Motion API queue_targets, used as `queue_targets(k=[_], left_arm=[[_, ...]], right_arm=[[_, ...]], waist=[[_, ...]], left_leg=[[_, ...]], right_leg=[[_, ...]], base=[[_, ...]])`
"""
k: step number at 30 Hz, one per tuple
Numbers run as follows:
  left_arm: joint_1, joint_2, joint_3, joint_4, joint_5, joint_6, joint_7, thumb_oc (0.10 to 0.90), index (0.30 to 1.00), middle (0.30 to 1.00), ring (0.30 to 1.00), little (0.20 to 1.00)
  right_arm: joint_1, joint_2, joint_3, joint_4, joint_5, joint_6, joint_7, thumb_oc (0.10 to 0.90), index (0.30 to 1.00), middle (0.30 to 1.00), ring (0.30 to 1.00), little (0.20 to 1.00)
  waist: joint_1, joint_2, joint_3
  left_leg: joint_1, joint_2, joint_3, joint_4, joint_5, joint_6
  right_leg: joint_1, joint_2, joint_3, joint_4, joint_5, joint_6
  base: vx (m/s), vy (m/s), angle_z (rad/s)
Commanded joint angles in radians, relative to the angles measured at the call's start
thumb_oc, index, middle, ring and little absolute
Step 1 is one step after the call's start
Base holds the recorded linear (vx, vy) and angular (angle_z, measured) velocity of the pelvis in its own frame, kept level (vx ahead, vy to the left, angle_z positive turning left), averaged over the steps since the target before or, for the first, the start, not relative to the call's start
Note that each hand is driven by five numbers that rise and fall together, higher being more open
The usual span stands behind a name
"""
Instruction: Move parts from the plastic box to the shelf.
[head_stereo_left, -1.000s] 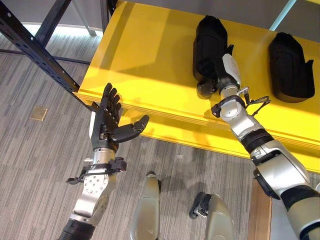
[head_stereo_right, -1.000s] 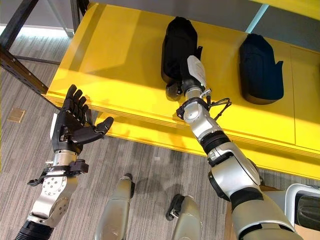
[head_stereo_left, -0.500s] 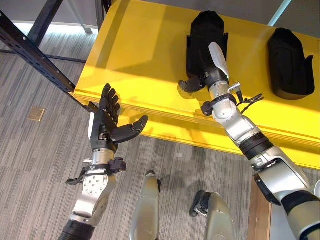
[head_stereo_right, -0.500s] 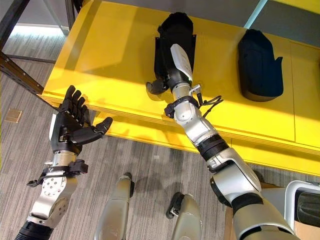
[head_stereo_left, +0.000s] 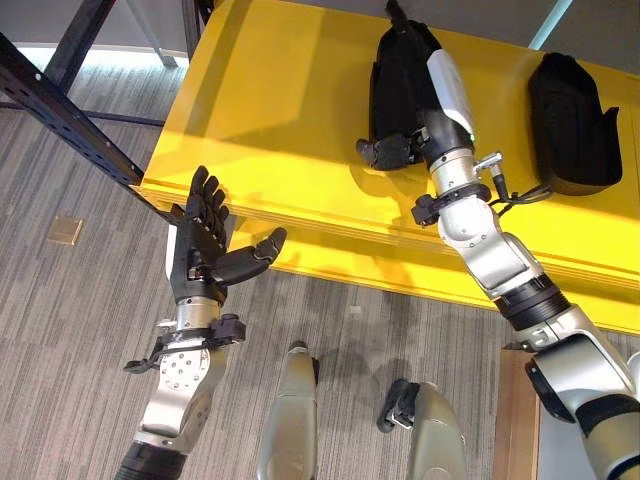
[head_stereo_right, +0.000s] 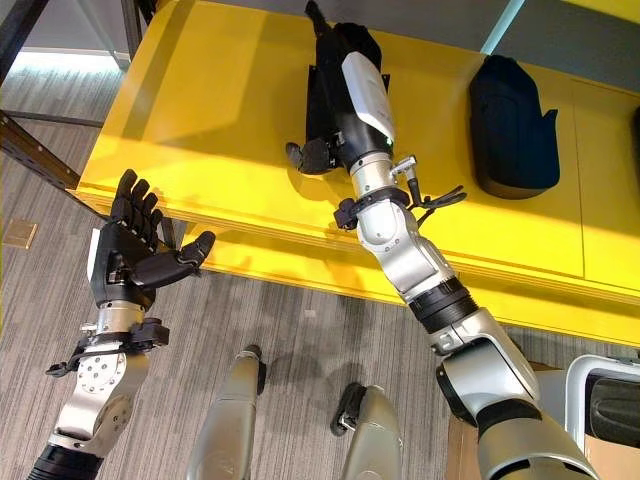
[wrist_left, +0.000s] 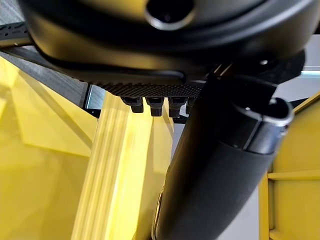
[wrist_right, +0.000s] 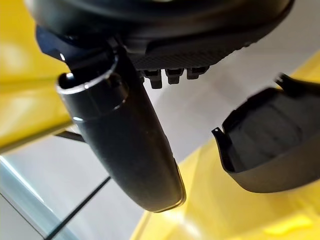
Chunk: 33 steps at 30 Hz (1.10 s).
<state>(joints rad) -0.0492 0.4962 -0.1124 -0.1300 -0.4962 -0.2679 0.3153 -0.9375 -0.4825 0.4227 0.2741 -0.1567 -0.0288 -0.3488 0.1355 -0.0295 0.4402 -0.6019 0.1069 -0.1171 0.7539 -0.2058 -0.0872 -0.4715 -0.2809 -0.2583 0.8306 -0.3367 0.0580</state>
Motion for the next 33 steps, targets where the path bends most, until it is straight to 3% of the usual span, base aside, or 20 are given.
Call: queue_targets(k=[1,15,24,33], left_arm=[[-0.003,0.031,0.053,-0.169,0.053,-0.09,-0.013,0.9,1.0,1.0,1.0,1.0],[0.005,0.045,0.042,-0.169,0.025,-0.107,-0.034,0.9,1.0,1.0,1.0,1.0],[-0.007,0.064,0.021,-0.158,-0.003,-0.127,-0.049,0.9,1.0,1.0,1.0,1.0],[-0.024,0.073,0.001,-0.151,-0.012,-0.138,-0.049,0.9,1.0,1.0,1.0,1.0]], right_arm=[[-0.073,-0.037,-0.087,-0.131,-0.039,-0.099,-0.06,0.9,1.0,1.0,1.0,1.0],[-0.179,-0.089,-0.088,0.0,0.004,-0.115,-0.112,0.9,1.0,1.0,1.0,1.0],[-0.338,-0.132,0.017,0.265,0.026,-0.091,-0.121,0.9,1.0,1.0,1.0,1.0],[-0.413,-0.146,0.074,0.404,0.035,-0.08,-0.133,0.9,1.0,1.0,1.0,1.0]], waist=[[-0.009,0.012,-0.065],[0.004,0.009,-0.07],[0.034,0.014,-0.066],[0.05,0.02,-0.061]], left_leg=[[0.013,0.041,0.006,0.017,-0.04,0.04],[0.014,0.042,0.005,0.013,-0.04,0.036],[0.008,0.03,-0.008,0.006,-0.033,0.037],[0.001,0.021,-0.014,0.004,-0.03,0.04]], right_leg=[[0.084,0.05,0.089,-0.038,-0.023,-0.021],[0.084,0.05,0.086,-0.039,-0.025,-0.017],[0.095,0.045,0.075,-0.045,-0.026,-0.015],[0.09,0.041,0.067,-0.04,-0.025,-0.013]], base=[[0.0,0.0,0.0],[0.0,-0.003,-0.01],[0.0,0.0,0.0],[0.01,-0.003,0.03]])
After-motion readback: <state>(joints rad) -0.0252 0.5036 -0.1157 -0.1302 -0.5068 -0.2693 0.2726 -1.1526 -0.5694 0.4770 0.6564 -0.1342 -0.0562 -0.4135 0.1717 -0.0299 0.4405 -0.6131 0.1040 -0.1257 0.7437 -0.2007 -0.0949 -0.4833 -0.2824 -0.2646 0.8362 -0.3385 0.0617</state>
